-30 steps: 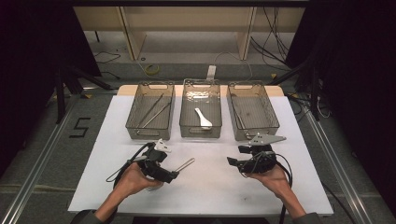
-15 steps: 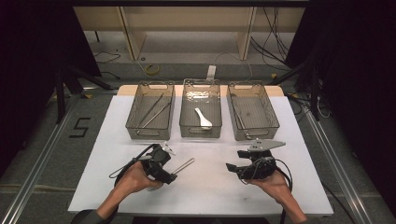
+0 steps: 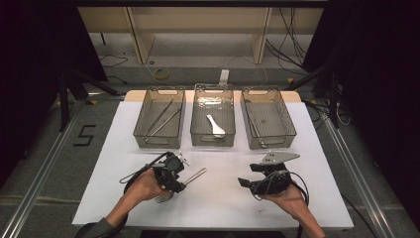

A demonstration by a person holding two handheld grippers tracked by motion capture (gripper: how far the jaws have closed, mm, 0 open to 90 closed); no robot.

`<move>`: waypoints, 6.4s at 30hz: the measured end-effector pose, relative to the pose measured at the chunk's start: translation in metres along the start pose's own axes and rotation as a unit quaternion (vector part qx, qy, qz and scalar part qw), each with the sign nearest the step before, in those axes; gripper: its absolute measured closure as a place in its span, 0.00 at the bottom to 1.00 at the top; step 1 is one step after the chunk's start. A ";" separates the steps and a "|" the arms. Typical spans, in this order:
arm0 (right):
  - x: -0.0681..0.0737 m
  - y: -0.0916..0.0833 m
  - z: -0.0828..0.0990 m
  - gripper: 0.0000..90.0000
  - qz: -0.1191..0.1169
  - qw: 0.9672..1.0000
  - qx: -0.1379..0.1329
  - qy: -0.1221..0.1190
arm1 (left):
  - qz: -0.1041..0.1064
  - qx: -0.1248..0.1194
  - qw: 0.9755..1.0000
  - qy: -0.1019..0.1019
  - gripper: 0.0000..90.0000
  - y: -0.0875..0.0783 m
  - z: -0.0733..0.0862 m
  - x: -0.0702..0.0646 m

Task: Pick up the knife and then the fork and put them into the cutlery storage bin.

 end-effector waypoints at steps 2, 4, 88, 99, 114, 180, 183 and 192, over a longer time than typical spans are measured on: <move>0.000 0.000 0.000 0.35 0.000 1.000 0.002 0.000 | -0.001 0.002 1.000 0.009 0.63 0.000 -0.001 -0.001; 0.000 0.001 0.001 0.35 -0.001 1.000 0.002 0.000 | -0.002 0.006 1.000 0.011 0.67 0.002 -0.002 -0.002; 0.066 0.085 -0.014 0.54 -0.029 0.969 0.127 -0.212 | 0.121 -0.064 0.987 0.088 0.93 -0.047 -0.024 -0.047; 0.072 0.089 -0.009 0.78 -0.017 0.950 0.149 -0.273 | 0.142 -0.060 0.984 0.088 0.93 -0.045 -0.023 -0.049; 0.081 0.090 -0.003 0.97 -0.041 0.921 0.197 -0.335 | 0.155 -0.079 0.979 0.105 0.66 -0.052 -0.026 -0.057; -0.022 -0.008 -0.020 0.98 0.088 0.987 0.090 -0.103 | 0.046 -0.315 0.940 -0.124 0.18 -0.056 0.017 0.013; -0.024 -0.011 -0.021 0.98 0.087 0.988 0.083 -0.096 | 0.042 -0.315 0.940 -0.126 0.18 -0.056 0.018 0.013; -0.039 -0.028 -0.029 0.98 0.089 0.993 0.049 -0.064 | 0.039 -0.319 0.938 -0.128 0.18 -0.057 0.020 0.013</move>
Point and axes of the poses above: each handheld gripper's, and its own axes: y roughly forward along the jaws, z roughly out of its underside, x roughly to its left, the point moved 3 cm from there along y, roughly forward along the jaws, and after that the axes turned 15 degrees about -z, right-handed, at the moved point
